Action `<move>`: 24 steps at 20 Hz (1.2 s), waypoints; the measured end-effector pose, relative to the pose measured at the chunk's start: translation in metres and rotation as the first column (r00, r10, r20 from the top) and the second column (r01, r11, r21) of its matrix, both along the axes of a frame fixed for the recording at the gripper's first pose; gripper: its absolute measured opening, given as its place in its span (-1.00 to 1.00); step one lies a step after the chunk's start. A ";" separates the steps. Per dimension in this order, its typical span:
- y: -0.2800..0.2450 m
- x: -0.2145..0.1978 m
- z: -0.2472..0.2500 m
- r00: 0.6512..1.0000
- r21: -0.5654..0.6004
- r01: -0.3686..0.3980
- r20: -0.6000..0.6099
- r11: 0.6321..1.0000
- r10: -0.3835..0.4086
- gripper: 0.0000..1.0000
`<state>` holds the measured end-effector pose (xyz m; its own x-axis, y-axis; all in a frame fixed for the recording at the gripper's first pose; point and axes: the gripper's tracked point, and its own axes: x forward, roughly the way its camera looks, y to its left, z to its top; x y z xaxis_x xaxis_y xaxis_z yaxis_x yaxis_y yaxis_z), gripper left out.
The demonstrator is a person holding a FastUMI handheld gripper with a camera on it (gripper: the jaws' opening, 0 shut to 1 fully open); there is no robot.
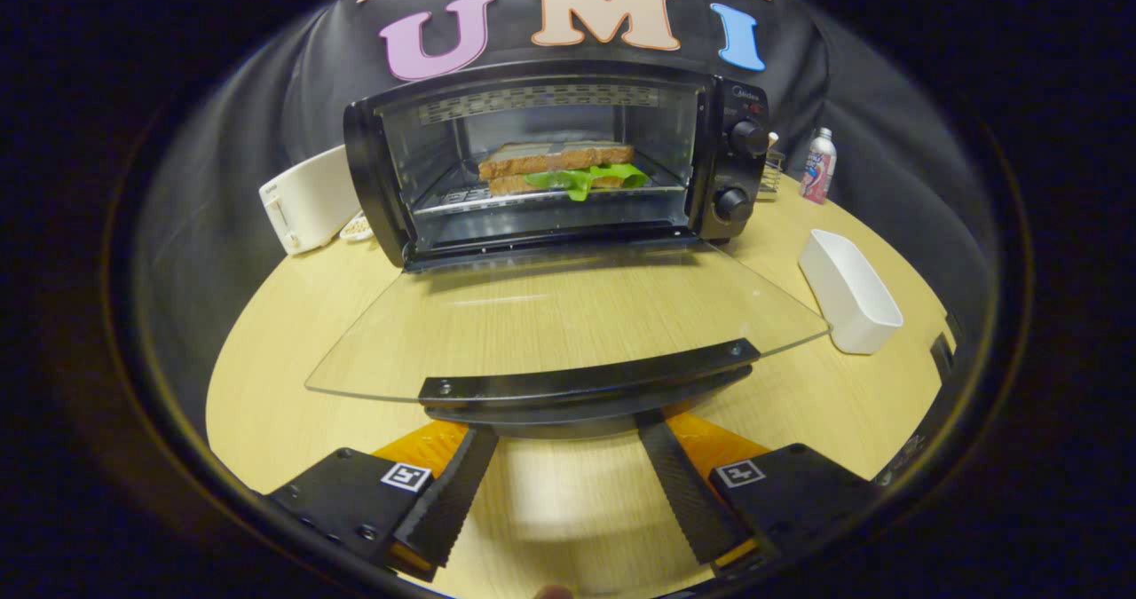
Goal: Open the toaster oven, put the food inside, and close the toaster oven door.
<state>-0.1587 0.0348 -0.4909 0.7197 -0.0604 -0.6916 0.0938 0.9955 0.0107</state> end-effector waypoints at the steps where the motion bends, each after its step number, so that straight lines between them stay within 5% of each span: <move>1: 0.001 0.003 0.004 1.000 0.008 0.004 0.011 1.000 -0.004 1.00; 24: 0.004 0.064 0.054 0.991 0.086 0.016 0.129 0.996 -0.027 0.99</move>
